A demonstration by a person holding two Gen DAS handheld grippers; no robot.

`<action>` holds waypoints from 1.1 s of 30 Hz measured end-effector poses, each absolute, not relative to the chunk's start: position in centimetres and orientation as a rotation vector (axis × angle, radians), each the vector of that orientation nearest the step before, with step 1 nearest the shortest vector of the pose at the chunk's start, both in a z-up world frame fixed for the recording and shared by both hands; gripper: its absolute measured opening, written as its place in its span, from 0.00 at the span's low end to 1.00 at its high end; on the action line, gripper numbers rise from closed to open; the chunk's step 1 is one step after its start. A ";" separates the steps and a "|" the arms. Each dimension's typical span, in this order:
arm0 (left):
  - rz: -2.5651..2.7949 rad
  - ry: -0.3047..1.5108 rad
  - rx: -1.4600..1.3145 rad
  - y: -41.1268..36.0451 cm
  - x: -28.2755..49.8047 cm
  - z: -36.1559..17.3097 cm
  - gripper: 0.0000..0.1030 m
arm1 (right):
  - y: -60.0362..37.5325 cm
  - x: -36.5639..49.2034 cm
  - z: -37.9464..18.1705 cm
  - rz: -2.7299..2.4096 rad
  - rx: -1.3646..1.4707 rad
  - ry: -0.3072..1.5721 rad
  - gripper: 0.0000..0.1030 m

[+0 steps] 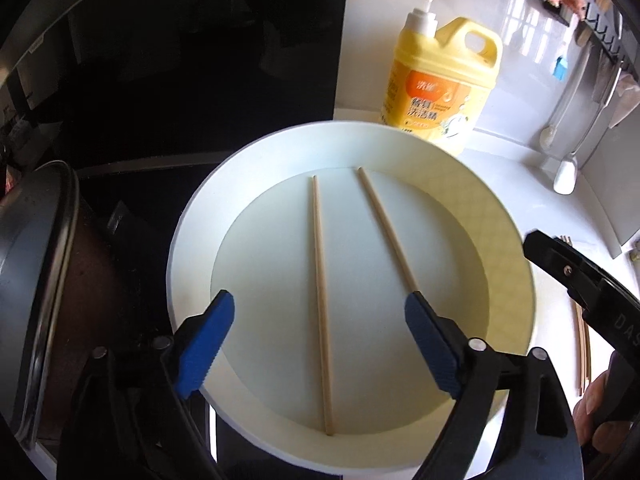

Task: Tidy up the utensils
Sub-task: 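Open the right gripper over the basin while the left gripper opens too, then move both open grippers back to the chopstick bundle on the board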

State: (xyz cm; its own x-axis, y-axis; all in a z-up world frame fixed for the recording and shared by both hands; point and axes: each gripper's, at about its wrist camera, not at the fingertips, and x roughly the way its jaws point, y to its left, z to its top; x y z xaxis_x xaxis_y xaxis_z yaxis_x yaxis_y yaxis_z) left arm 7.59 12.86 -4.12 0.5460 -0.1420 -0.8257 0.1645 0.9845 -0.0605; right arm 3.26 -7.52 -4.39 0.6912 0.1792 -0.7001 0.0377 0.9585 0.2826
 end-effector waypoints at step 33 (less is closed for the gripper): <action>-0.139 0.959 0.009 -10.6 -5.0 -2.8 0.92 | -32.3 -10.0 -6.3 -0.019 0.227 0.909 0.63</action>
State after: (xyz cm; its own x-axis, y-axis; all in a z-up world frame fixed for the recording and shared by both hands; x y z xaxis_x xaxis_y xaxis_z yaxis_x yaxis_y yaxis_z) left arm -5.04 -10.63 -2.81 0.5663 -0.1142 -0.8163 0.1221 0.9910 -0.0540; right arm -9.98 -32.27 -6.27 0.6160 0.0797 -0.7837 0.1117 0.9760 0.1871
